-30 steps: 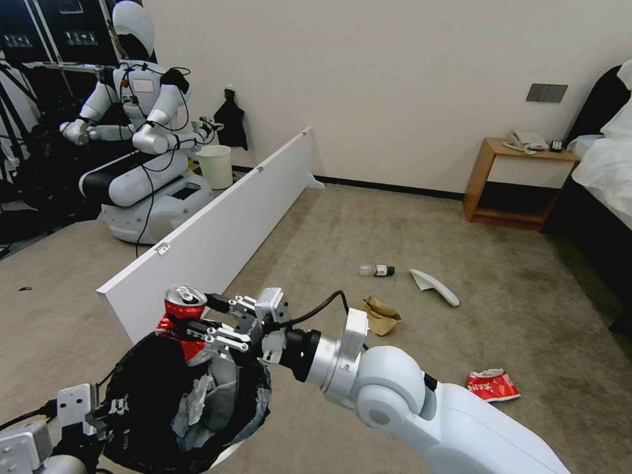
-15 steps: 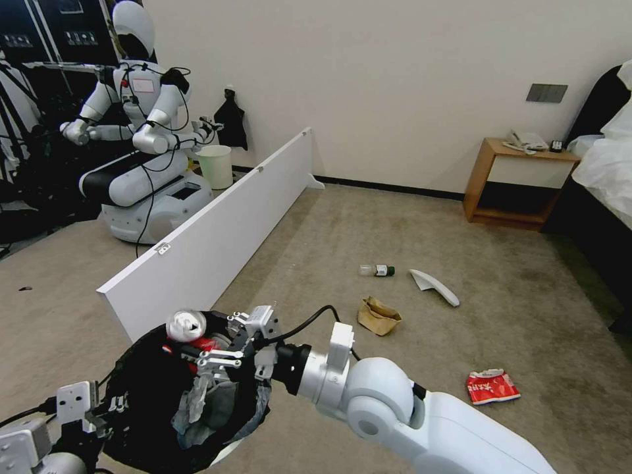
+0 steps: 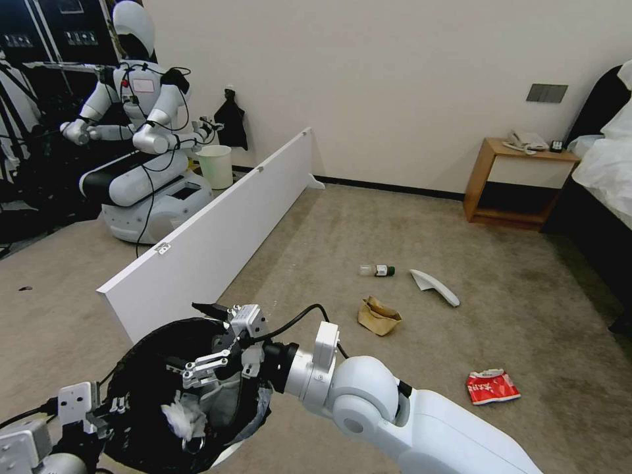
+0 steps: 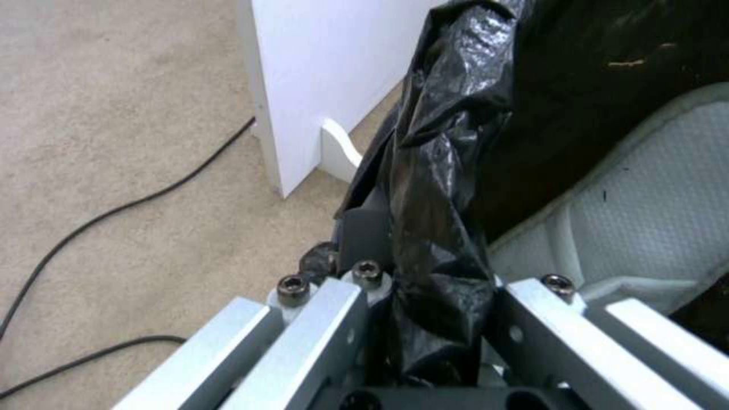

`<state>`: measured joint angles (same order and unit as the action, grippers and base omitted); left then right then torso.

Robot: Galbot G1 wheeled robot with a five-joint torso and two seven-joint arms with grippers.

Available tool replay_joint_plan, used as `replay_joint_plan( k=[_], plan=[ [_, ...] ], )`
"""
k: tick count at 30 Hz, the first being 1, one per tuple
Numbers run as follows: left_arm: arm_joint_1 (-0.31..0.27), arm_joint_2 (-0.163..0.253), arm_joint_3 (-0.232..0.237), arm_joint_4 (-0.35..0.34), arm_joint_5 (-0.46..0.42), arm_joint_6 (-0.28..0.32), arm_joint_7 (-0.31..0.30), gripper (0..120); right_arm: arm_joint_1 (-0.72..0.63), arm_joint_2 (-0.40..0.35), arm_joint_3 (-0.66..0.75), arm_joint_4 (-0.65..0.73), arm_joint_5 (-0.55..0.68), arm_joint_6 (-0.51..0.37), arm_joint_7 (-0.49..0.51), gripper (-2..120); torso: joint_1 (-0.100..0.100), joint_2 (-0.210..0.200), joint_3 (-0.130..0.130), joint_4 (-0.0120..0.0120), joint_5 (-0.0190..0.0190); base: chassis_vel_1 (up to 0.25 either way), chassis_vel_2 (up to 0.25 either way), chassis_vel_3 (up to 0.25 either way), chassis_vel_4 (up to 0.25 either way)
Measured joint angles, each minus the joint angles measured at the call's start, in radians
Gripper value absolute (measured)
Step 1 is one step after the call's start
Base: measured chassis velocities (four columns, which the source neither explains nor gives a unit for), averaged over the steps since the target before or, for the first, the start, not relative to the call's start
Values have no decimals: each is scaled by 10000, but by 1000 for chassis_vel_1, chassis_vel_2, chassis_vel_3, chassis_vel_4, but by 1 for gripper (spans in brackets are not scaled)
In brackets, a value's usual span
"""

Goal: Pick up the trash bin, then pick up the garbage from the floor and place it into the trash bin.

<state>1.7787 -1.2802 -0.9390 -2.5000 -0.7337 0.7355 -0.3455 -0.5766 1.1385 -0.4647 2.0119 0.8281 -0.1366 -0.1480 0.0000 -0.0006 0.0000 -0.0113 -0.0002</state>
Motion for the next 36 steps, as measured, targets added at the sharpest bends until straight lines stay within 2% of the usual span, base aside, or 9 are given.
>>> replay_joint_plan(
  k=[8,14,19,25,27,30,33,35,36],
  plan=[
    [65,61,12,0,-10,-1,-1,3,105,93,1098,275,7,600,990,100,0,0,0,6,0,0,0,0,0],
    [54,428,-25,0,-189,-1,-12,3,-988,-1373,3433,377,63,699,2010,100,1,0,1,-4,1,0,0,0,0],
    [-46,383,119,1,-204,-2,1,3,-4461,-2755,7264,1065,-642,272,2473,100,0,1,1,5,8,0,0,0,0],
    [-215,361,234,1,-201,-3,0,3,-7072,-2952,9832,1763,-1576,-187,2686,100,0,0,0,-8,5,0,0,0,0],
    [-281,442,275,1,-278,-3,25,3,-9321,-2412,11643,2516,-2813,-428,2716,100,0,1,0,1,-1,0,0,0,0],
    [-314,475,280,1,-343,-3,40,3,-10592,-1596,12240,2846,-4230,-434,2692,100,0,1,-1,4,0,0,0,0,0],
    [-319,492,293,0,-354,-3,51,3,-11061,-1039,12403,2949,-5007,-423,2485,100,0,0,-1,-3,-1,0,0,0,0],
    [-268,504,340,0,-368,-3,107,3,-11670,465,12454,3099,-6232,-424,2165,100,0,1,-1,-3,1,0,0,0,0],
    [-268,504,340,0,-368,-3,107,3,-11670,465,12454,3099,-6232,-424,2165,100,0,1,-1,-3,1,0,0,0,0]
  ],
)
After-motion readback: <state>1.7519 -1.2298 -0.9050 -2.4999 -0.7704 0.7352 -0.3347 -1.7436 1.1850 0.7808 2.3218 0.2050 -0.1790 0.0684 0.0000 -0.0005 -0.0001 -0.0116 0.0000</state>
